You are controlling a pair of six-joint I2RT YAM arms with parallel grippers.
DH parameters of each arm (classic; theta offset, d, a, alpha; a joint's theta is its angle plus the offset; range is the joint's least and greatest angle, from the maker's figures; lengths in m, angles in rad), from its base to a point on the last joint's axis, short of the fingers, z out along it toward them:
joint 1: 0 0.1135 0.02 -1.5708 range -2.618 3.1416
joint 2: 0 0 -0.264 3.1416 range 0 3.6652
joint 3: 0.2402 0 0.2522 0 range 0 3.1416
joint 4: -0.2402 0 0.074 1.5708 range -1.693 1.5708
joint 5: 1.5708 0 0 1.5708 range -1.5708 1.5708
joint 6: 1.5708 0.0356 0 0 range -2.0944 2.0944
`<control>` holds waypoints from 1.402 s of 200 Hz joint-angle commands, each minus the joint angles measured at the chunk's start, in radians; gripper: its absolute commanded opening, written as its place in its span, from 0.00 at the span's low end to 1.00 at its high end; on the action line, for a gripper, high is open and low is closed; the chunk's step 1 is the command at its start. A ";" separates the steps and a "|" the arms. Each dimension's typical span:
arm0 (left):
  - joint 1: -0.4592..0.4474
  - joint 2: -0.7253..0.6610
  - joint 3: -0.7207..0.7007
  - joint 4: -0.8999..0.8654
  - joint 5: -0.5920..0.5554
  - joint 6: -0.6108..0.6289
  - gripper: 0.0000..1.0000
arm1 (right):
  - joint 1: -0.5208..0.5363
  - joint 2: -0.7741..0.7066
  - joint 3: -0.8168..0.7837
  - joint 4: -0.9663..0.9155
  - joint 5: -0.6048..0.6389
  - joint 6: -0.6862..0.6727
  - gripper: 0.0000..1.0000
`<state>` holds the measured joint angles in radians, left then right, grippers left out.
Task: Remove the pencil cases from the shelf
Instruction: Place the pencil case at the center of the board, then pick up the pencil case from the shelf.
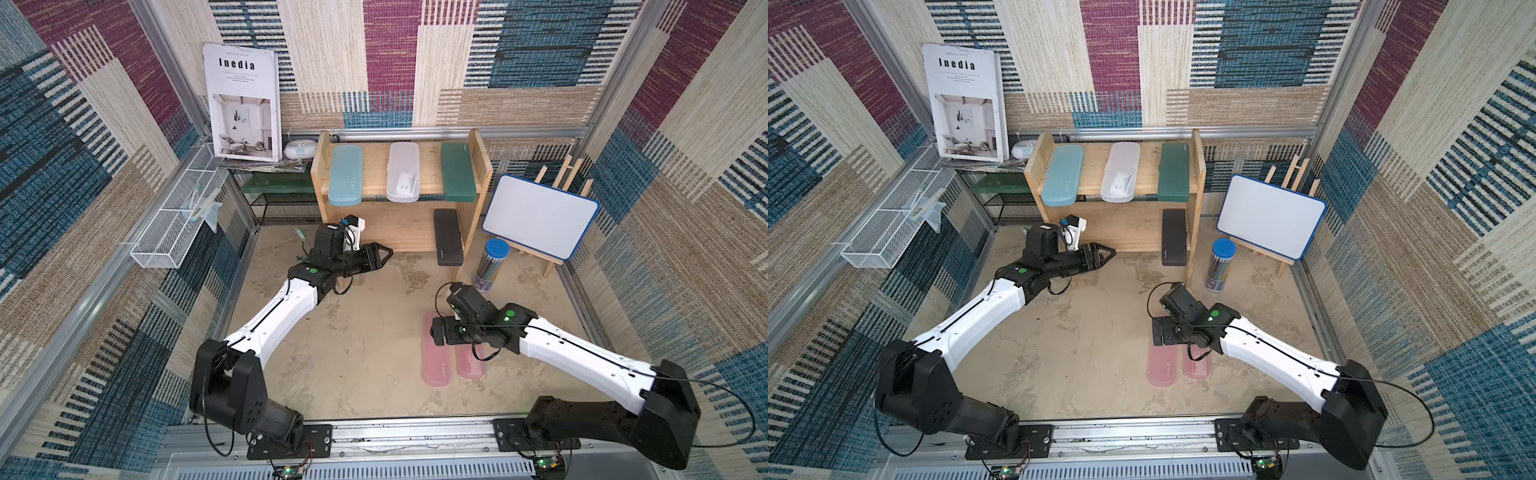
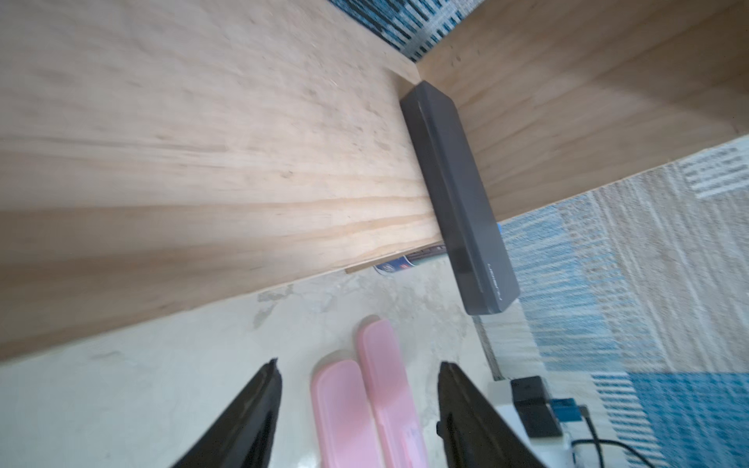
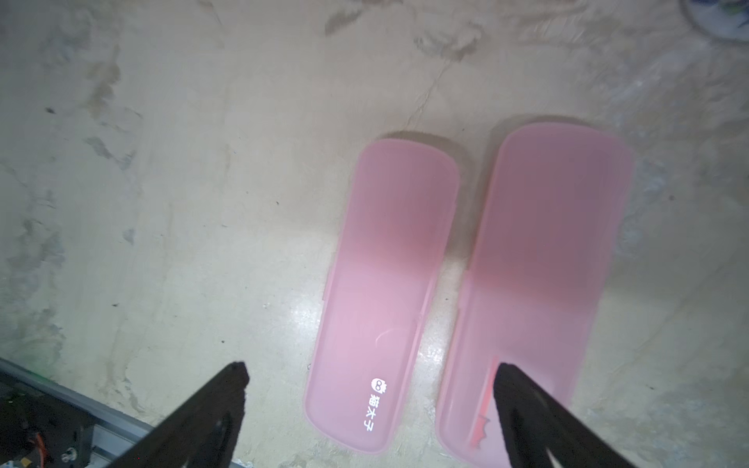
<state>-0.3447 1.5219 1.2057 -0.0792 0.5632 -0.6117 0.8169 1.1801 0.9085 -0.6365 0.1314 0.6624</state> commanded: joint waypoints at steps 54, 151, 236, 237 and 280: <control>-0.063 0.205 0.229 0.027 0.325 -0.141 0.69 | -0.011 -0.076 0.161 0.035 0.299 -0.045 0.99; -0.123 0.314 0.215 0.128 0.289 -0.276 0.75 | -0.132 -0.088 0.277 0.107 0.290 -0.090 0.99; -0.174 0.415 0.254 0.343 0.268 -0.443 0.76 | -0.175 -0.069 0.275 0.152 0.244 -0.124 0.99; -0.175 0.416 0.254 0.344 0.267 -0.443 0.76 | -0.176 -0.069 0.275 0.153 0.244 -0.124 0.99; -0.191 0.424 0.271 0.358 0.252 -0.448 0.75 | -0.186 -0.074 0.267 0.152 0.229 -0.136 0.99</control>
<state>-0.5301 1.9472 1.4742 0.2256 0.8288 -1.0443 0.6342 1.1114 1.1767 -0.5037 0.3687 0.5407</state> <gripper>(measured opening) 0.750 0.993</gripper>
